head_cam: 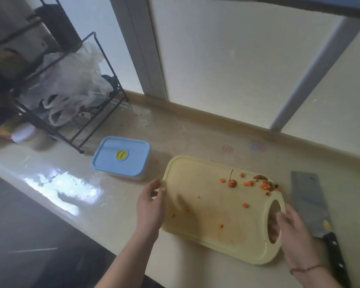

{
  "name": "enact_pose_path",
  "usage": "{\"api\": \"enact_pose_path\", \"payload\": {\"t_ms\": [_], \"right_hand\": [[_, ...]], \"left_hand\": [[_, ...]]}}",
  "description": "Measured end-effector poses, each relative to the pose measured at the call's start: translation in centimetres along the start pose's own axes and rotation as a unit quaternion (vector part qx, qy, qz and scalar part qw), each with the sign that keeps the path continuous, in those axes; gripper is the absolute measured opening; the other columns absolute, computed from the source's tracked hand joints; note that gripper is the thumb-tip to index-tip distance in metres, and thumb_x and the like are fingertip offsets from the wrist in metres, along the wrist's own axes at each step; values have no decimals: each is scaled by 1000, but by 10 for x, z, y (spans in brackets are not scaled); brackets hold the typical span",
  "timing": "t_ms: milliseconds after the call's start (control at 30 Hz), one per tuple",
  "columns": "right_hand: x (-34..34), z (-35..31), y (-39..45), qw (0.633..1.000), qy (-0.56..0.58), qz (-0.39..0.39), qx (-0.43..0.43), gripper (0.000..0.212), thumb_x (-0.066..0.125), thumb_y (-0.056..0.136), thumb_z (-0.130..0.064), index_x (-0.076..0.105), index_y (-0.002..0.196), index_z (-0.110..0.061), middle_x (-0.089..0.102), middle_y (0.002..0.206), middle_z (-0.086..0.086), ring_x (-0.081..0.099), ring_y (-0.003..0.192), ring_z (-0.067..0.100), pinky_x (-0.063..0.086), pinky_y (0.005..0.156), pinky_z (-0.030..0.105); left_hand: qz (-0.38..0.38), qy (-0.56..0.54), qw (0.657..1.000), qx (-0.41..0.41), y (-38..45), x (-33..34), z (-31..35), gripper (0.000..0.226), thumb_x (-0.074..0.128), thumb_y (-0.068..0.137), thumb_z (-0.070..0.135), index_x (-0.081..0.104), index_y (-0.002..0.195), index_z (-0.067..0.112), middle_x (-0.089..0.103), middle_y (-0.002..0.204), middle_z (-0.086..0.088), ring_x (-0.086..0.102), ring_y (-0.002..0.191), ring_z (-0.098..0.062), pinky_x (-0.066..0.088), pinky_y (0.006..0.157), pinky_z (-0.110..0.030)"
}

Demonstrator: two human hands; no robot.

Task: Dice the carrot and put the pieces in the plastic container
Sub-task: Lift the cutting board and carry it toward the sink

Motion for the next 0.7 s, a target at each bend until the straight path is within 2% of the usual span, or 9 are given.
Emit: {"api": "enact_pose_path", "payload": {"t_ms": [100,200,267,367,467,533,700], "right_hand": [[10,-1,-3,994,96,-39,33,29,41,103,-19,53,129,-26,70,110,10,66,99,33,54,79,44],[21,-9,-14,990,108,-78,38,28,43,103,-22,54,128,-26,73,105,16,70,91,36,58,66,41],[31,-10,-21,987,109,-108,39,29,40,103,-20,55,127,-24,72,105,18,70,89,36,58,65,41],[51,-9,-35,982,108,-151,39,31,38,103,-17,55,129,-22,72,106,19,69,90,37,54,72,44],[72,-5,-51,979,97,-176,35,28,39,103,-17,58,122,-24,74,100,15,73,80,30,60,64,44],[85,-3,-62,977,95,-189,31,28,39,103,-18,57,123,-23,75,97,14,74,77,29,60,60,42],[120,9,-93,973,83,-217,22,30,39,103,-19,54,128,-20,73,101,17,74,81,30,59,58,38]], "left_hand": [[9,-12,1000,6,-12,-18,0,25,59,99,18,65,115,36,65,118,13,57,105,-1,44,72,-19],[19,-22,1000,5,-21,-41,0,24,59,100,18,65,113,37,64,116,19,58,105,0,43,73,-17],[29,-10,1000,7,-26,-58,-3,22,59,99,20,67,112,36,66,114,19,59,104,1,44,74,-17],[58,31,998,10,-32,-91,-12,19,60,99,25,69,112,36,68,107,11,62,88,2,43,66,-12],[86,35,996,13,-35,-126,-25,19,62,98,22,73,111,29,70,103,5,62,81,8,43,59,-5],[93,24,995,18,-38,-145,-33,19,63,97,19,74,110,27,70,104,6,62,83,7,44,63,-5],[103,-18,994,33,-40,-196,-54,18,65,96,16,73,110,26,72,105,7,66,95,-6,51,81,-22]]}}
Point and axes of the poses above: each hand's wrist, its own y-axis towards the middle knuckle, its own x-axis out of the palm, z = x × y, the point moved 5 cm from there along y, towards the middle knuckle
